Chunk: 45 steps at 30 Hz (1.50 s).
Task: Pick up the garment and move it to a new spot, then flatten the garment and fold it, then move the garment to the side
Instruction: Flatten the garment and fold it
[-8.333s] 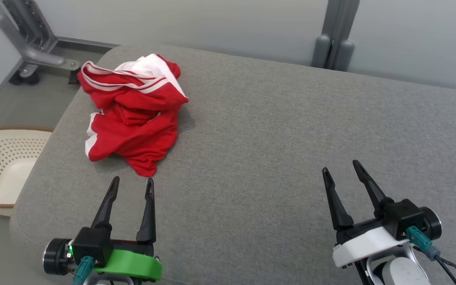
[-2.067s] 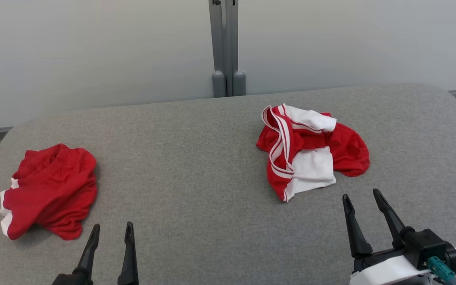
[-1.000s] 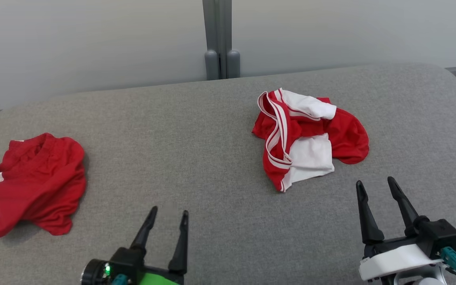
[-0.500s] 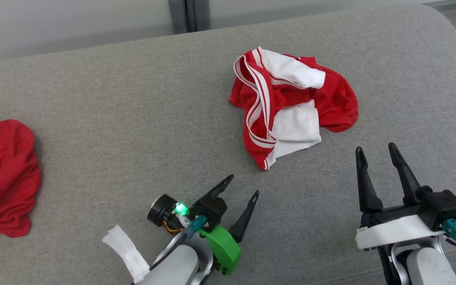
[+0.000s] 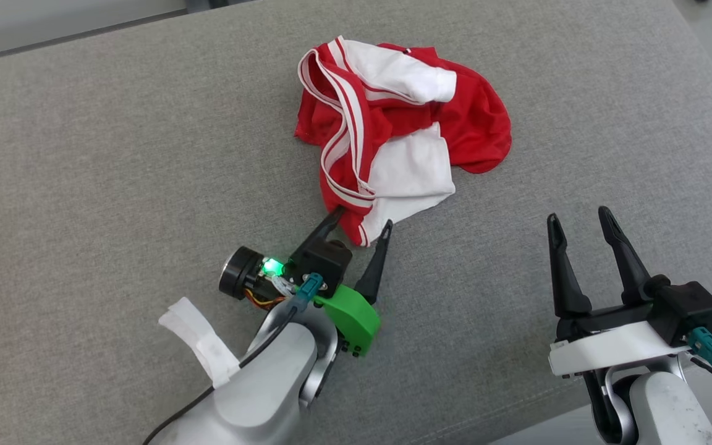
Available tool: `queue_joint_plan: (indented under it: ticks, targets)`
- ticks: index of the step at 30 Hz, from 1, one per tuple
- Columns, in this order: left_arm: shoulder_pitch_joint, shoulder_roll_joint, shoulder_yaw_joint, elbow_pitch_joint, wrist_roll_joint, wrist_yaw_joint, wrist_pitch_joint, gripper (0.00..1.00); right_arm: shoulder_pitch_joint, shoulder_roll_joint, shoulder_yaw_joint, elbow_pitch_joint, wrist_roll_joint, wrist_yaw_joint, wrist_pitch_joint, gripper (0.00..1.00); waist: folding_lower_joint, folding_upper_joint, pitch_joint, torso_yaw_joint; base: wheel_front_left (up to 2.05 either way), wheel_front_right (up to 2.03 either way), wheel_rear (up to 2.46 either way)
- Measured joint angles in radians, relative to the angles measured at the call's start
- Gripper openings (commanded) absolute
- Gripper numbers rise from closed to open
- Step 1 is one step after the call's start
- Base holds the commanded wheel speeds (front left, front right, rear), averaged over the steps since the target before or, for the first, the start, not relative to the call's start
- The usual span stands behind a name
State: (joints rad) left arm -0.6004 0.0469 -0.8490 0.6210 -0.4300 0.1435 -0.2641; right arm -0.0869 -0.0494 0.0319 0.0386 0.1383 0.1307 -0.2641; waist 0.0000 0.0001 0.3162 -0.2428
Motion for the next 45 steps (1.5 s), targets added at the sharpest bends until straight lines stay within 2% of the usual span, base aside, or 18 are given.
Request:
queue_joint_plan:
  ticks: [4, 6, 8, 12, 14, 16, 20, 25, 28, 31, 36, 41, 45]
  targets:
    - [-0.014, 0.0, 0.028, -0.004, 0.002, 0.021, 0.0, 0.99, -0.001, 0.0, 0.0, 0.002, 0.001, 0.0, 0.0, 1.0, 0.0, 0.0, 0.017, -0.011, 0.0, 0.0, 0.0]
    - [-0.021, 0.001, 0.049, -0.016, 0.01, 0.028, 0.0, 0.45, -0.005, 0.0, 0.001, 0.003, 0.001, 0.0, 0.0, 1.0, 0.0, 0.0, 0.02, -0.009, 0.0, 0.0, 0.0]
    - [-0.027, 0.0, 0.073, -0.042, 0.019, 0.029, 0.0, 0.0, -0.01, 0.0, 0.001, 0.002, 0.001, 0.0, 0.0, 1.0, 0.0, 0.0, 0.02, -0.002, 0.0, 0.0, 0.0]
    - [-0.025, 0.001, 0.101, -0.06, 0.026, 0.014, 0.0, 0.0, -0.015, 0.0, 0.004, 0.008, 0.001, 0.0, 0.0, 1.0, 0.0, 0.0, 0.013, 0.01, 0.0, 0.0, 0.0]
    - [-0.019, 0.001, 0.107, -0.061, 0.005, -0.015, 0.0, 0.0, -0.019, 0.0, 0.01, 0.01, 0.001, 0.0, 0.0, 1.0, 0.0, 0.0, 0.004, 0.013, 0.0, 0.0, 0.0]
    - [-0.009, 0.001, 0.107, -0.056, -0.072, -0.059, 0.0, 0.0, -0.021, 0.0, 0.017, 0.014, 0.004, 0.0, 0.0, 1.0, 0.0, 0.0, -0.005, 0.012, 0.0, 0.0, 0.0]
    - [-0.052, 0.003, 0.024, -0.033, -0.207, -0.145, 0.013, 0.0, -0.022, 0.001, 0.04, 0.035, 0.017, 0.0, 0.0, 1.0, 0.0, 0.0, -0.029, 0.002, 0.0, 0.0, 0.0]
    - [-0.21, 0.002, -0.048, -0.109, -0.462, -0.187, 0.124, 0.0, -0.02, 0.0, 0.049, 0.053, 0.03, 0.0, 0.0, 1.0, 0.0, 0.0, -0.058, -0.022, 0.0, 0.0, 0.0]
    - [-0.308, 0.002, -0.066, -0.152, -0.625, -0.187, 0.191, 0.0, -0.016, 0.0, 0.052, 0.054, 0.039, 0.0, 0.0, 1.0, 0.0, 0.0, -0.071, -0.042, 0.0, 0.0, 0.0]
    - [-0.434, 0.002, -0.081, -0.175, -0.735, -0.169, 0.22, 0.0, -0.005, 0.0, 0.053, 0.058, 0.046, 0.0, 0.0, 1.0, 0.0, 0.0, -0.083, -0.064, 0.0, 0.0, 0.0]
    - [-0.696, 0.0, -0.067, -0.153, -0.786, -0.17, 0.153, 0.0, -0.001, 0.0, 0.061, 0.061, 0.063, 0.0, 0.0, 1.0, 0.0, 0.0, -0.093, -0.103, 0.0, 0.0, 0.0]
    - [-0.935, 0.002, -0.023, -0.082, -0.838, -0.164, 0.037, 0.0, 0.012, 0.0, 0.053, 0.062, 0.067, 0.0, 0.0, 1.0, 0.0, 0.0, -0.104, -0.134, 0.0, 0.0, 0.0]
    - [-0.979, 0.0, -0.032, -0.01, -0.883, -0.152, 0.008, 0.0, 0.021, 0.0, 0.042, 0.06, 0.073, 0.0, 0.0, 1.0, 0.0, 0.0, -0.112, -0.127, 0.0, 0.0, 0.0]
